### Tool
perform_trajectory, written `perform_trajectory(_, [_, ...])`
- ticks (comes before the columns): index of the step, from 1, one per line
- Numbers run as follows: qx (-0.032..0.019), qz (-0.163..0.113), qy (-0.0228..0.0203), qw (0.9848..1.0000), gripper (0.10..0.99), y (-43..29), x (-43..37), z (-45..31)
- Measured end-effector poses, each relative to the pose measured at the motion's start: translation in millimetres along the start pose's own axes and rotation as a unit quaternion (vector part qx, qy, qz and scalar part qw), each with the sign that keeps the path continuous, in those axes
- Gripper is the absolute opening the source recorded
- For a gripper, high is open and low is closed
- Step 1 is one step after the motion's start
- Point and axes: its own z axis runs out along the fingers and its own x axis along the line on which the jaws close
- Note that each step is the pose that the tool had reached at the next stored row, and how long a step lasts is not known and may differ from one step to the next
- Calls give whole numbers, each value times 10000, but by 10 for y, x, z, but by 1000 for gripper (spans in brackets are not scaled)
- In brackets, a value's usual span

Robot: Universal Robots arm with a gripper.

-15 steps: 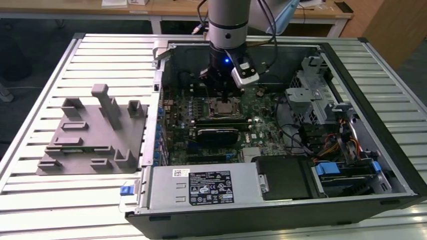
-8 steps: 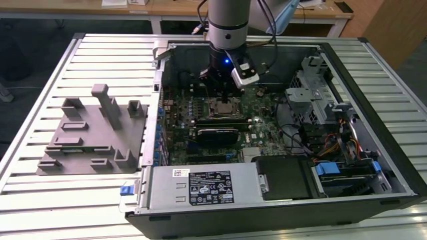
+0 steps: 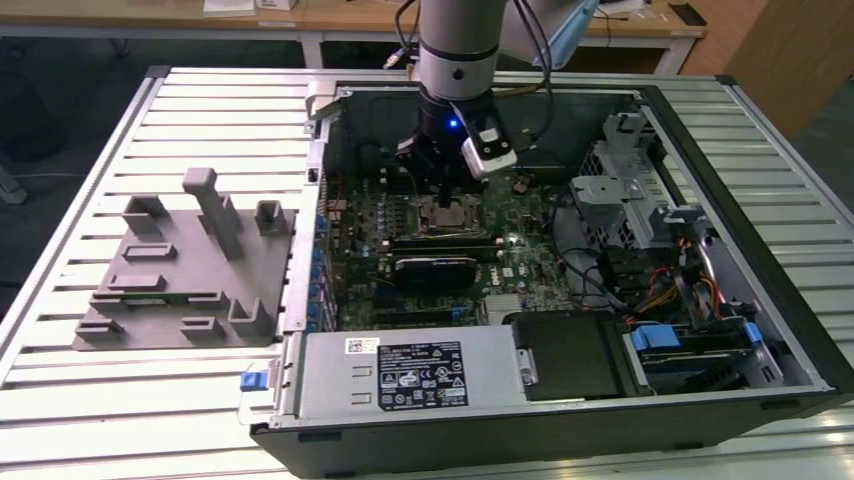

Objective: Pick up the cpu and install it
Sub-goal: 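Close the cpu cover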

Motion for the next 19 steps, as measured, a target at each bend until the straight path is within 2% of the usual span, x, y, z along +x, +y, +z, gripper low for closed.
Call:
perform_trajectory(6, [-1,0,0,10000,106,-1,6,5])
perform_trajectory(19, [-1,0,0,10000,106,-9,74,26])
